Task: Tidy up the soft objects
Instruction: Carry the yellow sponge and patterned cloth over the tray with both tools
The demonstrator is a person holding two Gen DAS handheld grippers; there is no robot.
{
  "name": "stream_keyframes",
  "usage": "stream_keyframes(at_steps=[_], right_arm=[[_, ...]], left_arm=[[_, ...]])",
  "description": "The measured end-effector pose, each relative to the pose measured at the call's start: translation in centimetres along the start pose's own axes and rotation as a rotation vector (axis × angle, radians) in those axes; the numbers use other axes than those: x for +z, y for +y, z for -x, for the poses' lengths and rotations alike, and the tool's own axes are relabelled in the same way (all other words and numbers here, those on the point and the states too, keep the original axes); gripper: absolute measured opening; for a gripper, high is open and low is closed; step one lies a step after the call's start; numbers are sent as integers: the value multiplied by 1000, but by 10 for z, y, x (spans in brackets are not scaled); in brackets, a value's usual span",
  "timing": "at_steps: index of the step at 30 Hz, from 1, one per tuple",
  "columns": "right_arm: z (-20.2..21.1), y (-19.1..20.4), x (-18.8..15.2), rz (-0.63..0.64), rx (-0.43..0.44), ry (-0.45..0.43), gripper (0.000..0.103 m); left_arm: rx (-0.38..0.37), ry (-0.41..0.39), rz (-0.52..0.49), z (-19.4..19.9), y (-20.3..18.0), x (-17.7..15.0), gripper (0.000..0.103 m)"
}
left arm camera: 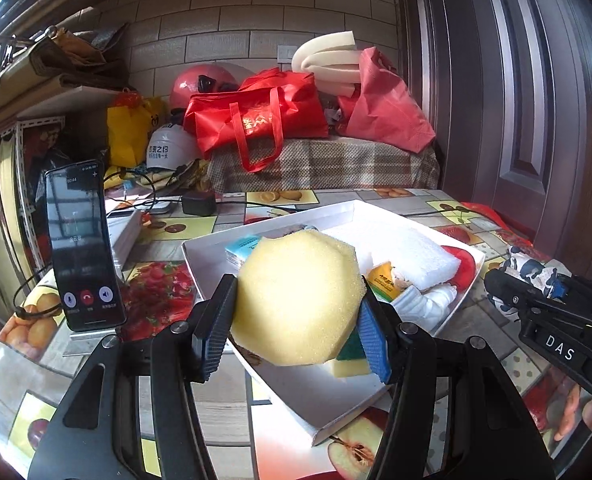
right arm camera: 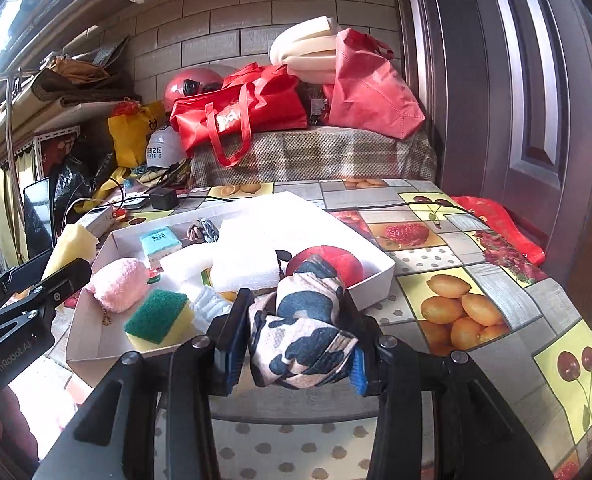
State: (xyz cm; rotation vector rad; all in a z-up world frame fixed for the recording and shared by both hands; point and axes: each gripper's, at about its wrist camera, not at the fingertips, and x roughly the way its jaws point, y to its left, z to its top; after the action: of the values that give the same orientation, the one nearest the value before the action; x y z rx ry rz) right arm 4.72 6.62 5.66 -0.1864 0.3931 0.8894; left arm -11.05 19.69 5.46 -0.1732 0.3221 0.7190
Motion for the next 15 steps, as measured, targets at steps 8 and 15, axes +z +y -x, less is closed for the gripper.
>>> stream_keyframes(at_steps=[8, 15], right_arm=[[-37, 44, 15, 85, 79, -3, 43], [-76, 59, 28, 173, 105, 47, 43]], left_arm=[[11, -21, -17, -27, 5, 11, 58], [-4, 58, 69, -65, 29, 22, 58]])
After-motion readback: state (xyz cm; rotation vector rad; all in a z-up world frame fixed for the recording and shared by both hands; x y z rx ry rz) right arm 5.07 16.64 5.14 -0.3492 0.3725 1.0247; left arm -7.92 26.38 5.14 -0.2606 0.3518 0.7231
